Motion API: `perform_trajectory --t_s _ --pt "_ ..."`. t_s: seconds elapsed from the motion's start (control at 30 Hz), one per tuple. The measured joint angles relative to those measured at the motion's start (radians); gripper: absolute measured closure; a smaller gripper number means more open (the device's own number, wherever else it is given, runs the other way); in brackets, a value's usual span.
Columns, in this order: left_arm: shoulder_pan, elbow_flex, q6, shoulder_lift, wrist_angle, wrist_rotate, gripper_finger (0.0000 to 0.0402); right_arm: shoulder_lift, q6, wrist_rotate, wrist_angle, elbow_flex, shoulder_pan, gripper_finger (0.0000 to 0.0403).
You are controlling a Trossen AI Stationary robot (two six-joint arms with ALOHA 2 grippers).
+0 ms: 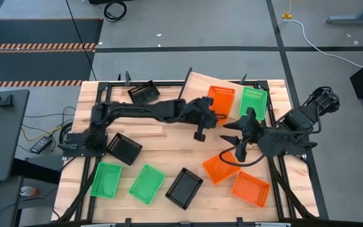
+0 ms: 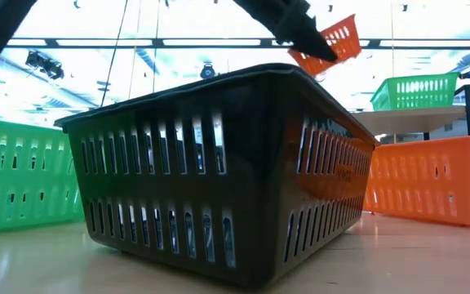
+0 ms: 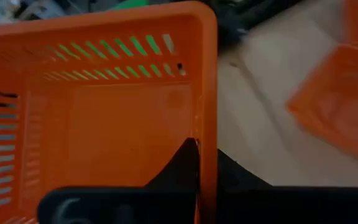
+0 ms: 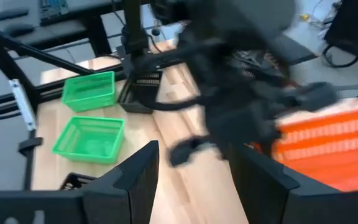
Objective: Stack baskets on shelf by color
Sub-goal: Put the top orange bin on the shelf
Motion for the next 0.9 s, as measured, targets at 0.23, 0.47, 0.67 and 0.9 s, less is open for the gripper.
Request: perform_trajectory --t_s 0.23,0.47,0.67,0.9 --pt "0.056 0.099 0.013 0.094 -0.008 0.051 0.0397 -0.012 0.009 -0.050 0.001 0.000 0.006 0.0204" --pt "0.100 0.105 0.021 0.147 0.010 0.050 0.0395 -0.010 0.013 -0.059 0.001 0.000 0.006 0.0204" --pt "0.112 0.104 0.021 0.166 0.033 0.051 0.0376 -0.004 0.018 -0.063 0.000 0.000 0.006 0.0204" --pt "0.109 0.104 0.021 0.166 0.080 0.051 0.0337 0.001 0.030 -0.076 0.000 0.000 0.006 0.0204"
